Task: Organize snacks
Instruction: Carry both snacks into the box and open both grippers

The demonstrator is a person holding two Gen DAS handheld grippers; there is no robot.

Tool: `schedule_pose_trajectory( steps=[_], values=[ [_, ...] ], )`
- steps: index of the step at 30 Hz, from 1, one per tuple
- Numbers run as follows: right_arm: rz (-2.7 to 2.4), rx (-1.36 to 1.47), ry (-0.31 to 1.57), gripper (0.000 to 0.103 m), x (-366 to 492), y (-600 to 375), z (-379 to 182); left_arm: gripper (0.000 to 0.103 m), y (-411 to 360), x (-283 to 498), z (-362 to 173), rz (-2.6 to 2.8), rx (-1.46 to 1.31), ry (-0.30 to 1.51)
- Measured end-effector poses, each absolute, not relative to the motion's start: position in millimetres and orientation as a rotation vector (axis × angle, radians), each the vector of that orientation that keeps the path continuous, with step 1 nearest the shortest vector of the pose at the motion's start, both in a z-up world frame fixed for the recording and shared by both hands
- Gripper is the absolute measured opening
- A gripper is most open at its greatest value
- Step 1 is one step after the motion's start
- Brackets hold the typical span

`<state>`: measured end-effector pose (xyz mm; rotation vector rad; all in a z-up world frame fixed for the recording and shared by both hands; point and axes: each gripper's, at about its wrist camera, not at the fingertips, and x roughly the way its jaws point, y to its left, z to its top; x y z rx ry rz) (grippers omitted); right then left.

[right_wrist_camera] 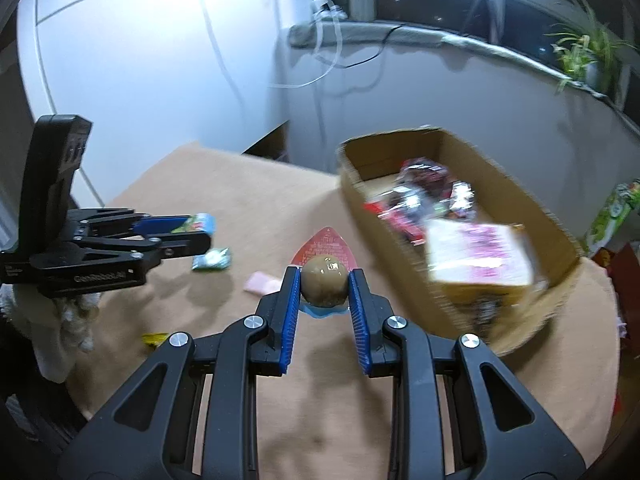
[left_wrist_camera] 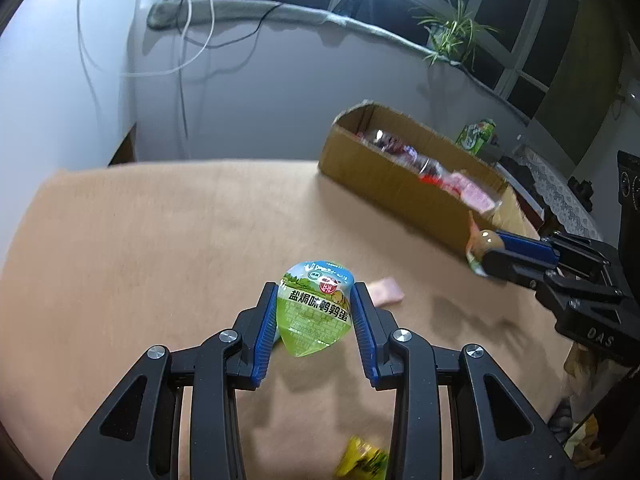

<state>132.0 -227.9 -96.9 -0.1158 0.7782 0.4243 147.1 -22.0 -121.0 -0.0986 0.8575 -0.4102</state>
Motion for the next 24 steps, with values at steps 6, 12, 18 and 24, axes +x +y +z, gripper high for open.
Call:
schedule_pose_trajectory(
  steps=[6, 12, 18, 24],
  values=[
    [0.341, -0.045, 0.736, 0.025, 144.1, -266.9, -86.6, 0.035, -41.8, 161.0, -102.1, -0.431, -0.095, 0.823],
    [0.256, 0.031, 0.705, 0.025, 160.6, -299.6, -91.9, 0.035, -70.5, 181.4, -89.4, -0.449, -0.074, 0.795],
    [0.203, 0.042, 0.691, 0.025, 173.0, -316.6, -104.2, 0.035, -110.8, 199.9, -80.7, -0.478, -0.025, 0.778],
    [0.178, 0.085, 0.689, 0.026, 175.6, -336.3, -115.0, 0.035, -149.1, 215.3, -83.5, -0.506, 0.014, 0.789]
  ],
)
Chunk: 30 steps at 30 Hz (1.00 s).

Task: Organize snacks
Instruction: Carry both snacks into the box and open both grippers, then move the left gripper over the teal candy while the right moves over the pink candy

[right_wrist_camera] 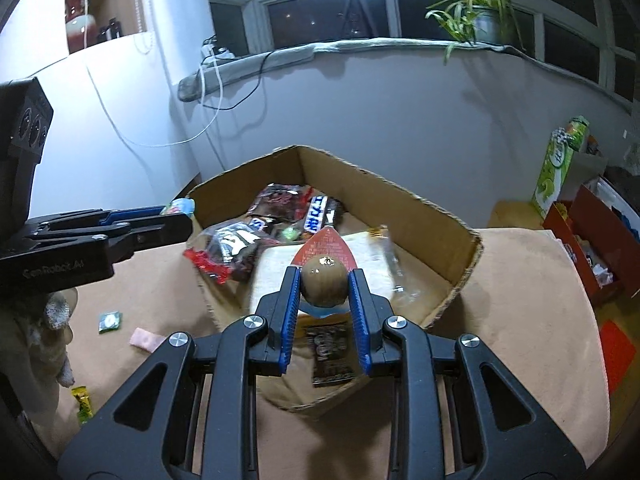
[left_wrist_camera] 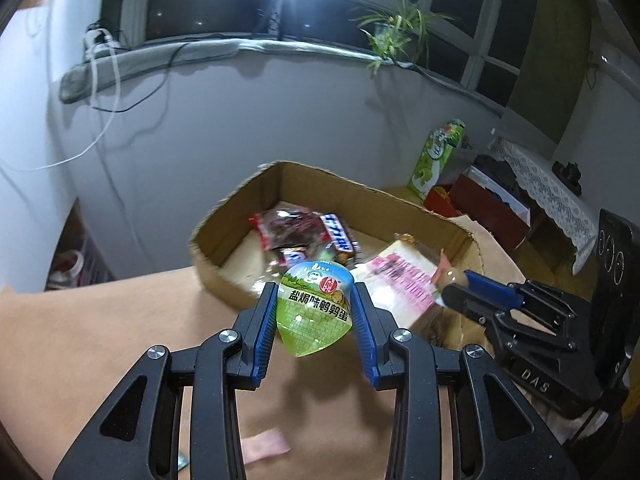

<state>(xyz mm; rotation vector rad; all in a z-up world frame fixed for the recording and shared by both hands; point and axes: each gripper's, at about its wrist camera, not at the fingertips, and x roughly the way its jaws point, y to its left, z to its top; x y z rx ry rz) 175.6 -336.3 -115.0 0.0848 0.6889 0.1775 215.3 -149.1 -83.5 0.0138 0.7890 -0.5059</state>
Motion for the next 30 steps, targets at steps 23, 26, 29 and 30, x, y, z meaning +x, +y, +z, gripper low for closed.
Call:
schedule_pose_trajectory(
  steps=[23, 26, 29, 30],
  values=[
    [0.183, 0.139, 0.61, 0.063, 157.9, -344.6, -107.7, 0.046, -168.5, 193.2, -58.1, -0.421, 0.109, 0.686],
    [0.175, 0.135, 0.597, 0.063, 146.5, -340.0, -101.1, 0.046, -163.4, 173.3, -46.0, -0.41, 0.13, 0.641],
    [0.157, 0.132, 0.596, 0.063, 130.9, -335.8, -94.5, 0.046, -156.6, 154.8, -34.0, -0.415, 0.152, 0.605],
    [0.152, 0.127, 0.594, 0.063, 123.9, -333.5, -90.3, 0.046, -152.8, 147.9, -29.9, -0.41, 0.153, 0.589]
  ],
)
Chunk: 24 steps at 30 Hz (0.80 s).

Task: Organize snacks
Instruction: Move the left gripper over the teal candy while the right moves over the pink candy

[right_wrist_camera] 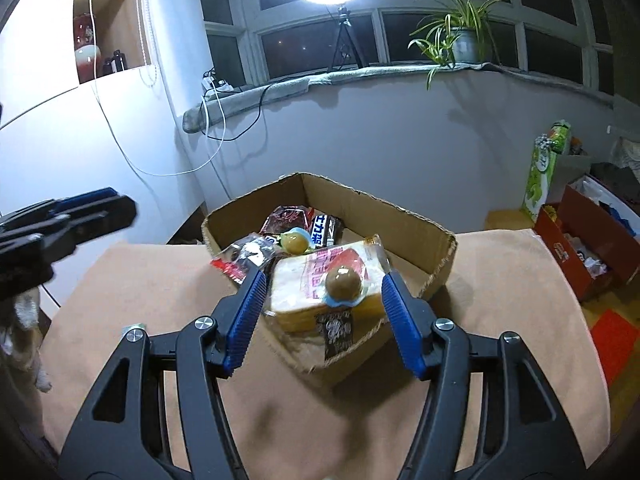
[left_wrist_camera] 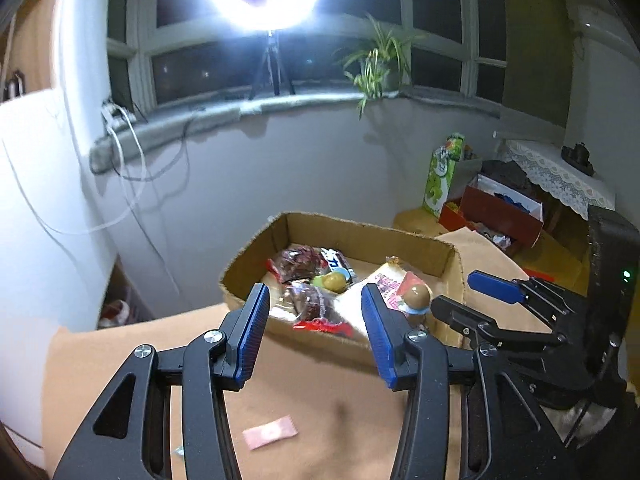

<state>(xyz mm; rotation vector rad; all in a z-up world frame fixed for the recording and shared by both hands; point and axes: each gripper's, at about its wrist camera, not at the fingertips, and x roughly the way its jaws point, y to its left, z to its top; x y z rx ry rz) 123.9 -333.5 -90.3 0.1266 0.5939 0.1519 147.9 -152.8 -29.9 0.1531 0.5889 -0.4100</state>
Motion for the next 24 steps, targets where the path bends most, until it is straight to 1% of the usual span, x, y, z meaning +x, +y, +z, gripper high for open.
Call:
schedule_pose_trajectory(
  steps=[3, 7, 10, 13, 18, 21, 24],
  values=[
    [0.158, 0.099, 0.572, 0.063, 105.4, -323.3, -75.6, 0.046, -135.7, 128.4, -20.4, -0.403, 0.12, 0.554],
    [0.199, 0.054, 0.546, 0.068, 96.1, -300.8, -60.7, 0.046, -104.5, 108.0, -18.8, -0.375, 0.079, 0.528],
    [0.262, -0.003, 0.544, 0.068, 93.8, -274.3, -57.8, 0.046, -77.2, 105.1, -28.2, -0.353, 0.049, 0.523],
    [0.308, -0.049, 0.554, 0.068, 100.1, -253.0, -62.3, 0.046, -45.3, 117.9, -46.7, -0.315, -0.017, 0.568],
    [0.403, -0.048, 0.649, 0.068, 132.5, -224.4, -80.6, 0.046, -1.8, 146.6, -82.3, -0.237, -0.133, 0.632],
    [0.475, -0.061, 0.721, 0.068, 153.4, -201.7, -96.2, 0.046, -0.2, 155.9, -98.4, -0.26, -0.105, 0.696],
    [0.542, -0.051, 0.8, 0.068, 166.8, -182.9, -113.4, 0.046, -9.2, 151.7, -101.5, -0.29, -0.01, 0.697]
  ],
)
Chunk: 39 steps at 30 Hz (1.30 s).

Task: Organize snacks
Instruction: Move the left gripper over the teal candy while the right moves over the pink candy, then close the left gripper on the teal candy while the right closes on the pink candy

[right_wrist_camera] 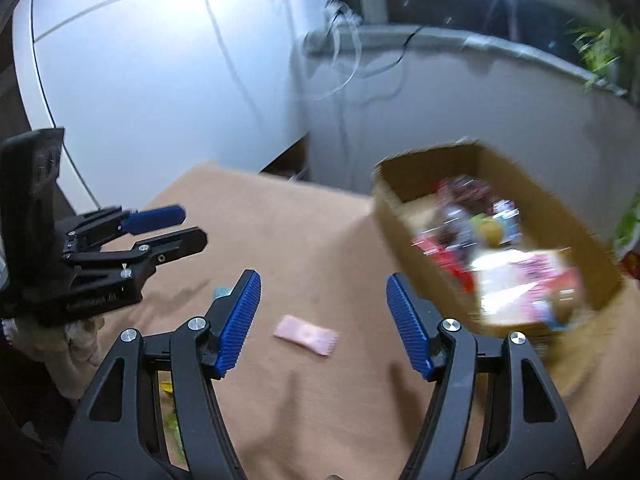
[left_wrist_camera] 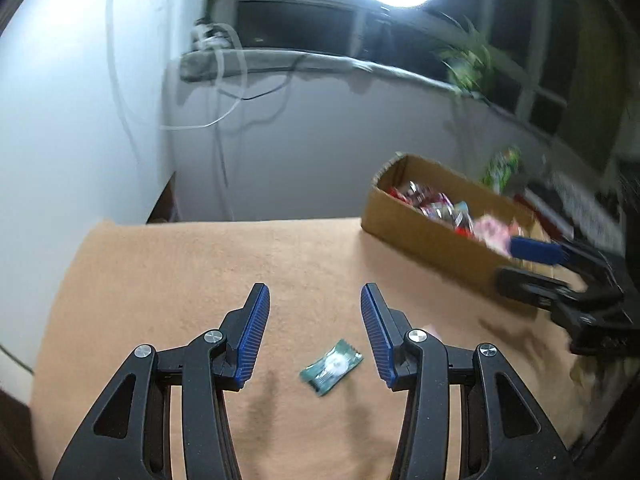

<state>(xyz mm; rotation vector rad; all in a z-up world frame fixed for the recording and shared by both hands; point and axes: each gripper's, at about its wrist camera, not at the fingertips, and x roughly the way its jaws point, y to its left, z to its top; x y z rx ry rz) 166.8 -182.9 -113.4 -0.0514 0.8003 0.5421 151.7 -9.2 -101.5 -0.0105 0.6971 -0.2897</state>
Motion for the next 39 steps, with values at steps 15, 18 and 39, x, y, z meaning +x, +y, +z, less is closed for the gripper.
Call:
schedule_pose_trajectory(
  steps=[15, 18, 39],
  values=[
    [0.646, 0.033, 1.015, 0.048, 197.9, -172.0, -171.1, 0.041, 16.5, 172.8, -147.5, -0.373, -0.204, 0.884],
    [0.652, 0.061, 1.042, 0.048, 201.4, -174.4, -178.9, 0.04, 7.9, 177.0, -154.5, -0.389, -0.19, 0.913],
    [0.621, -0.206, 1.008, 0.029, 178.7, -149.3, -181.4, 0.034, -21.2, 157.8, -162.4, -0.399, 0.061, 0.915]
  ],
)
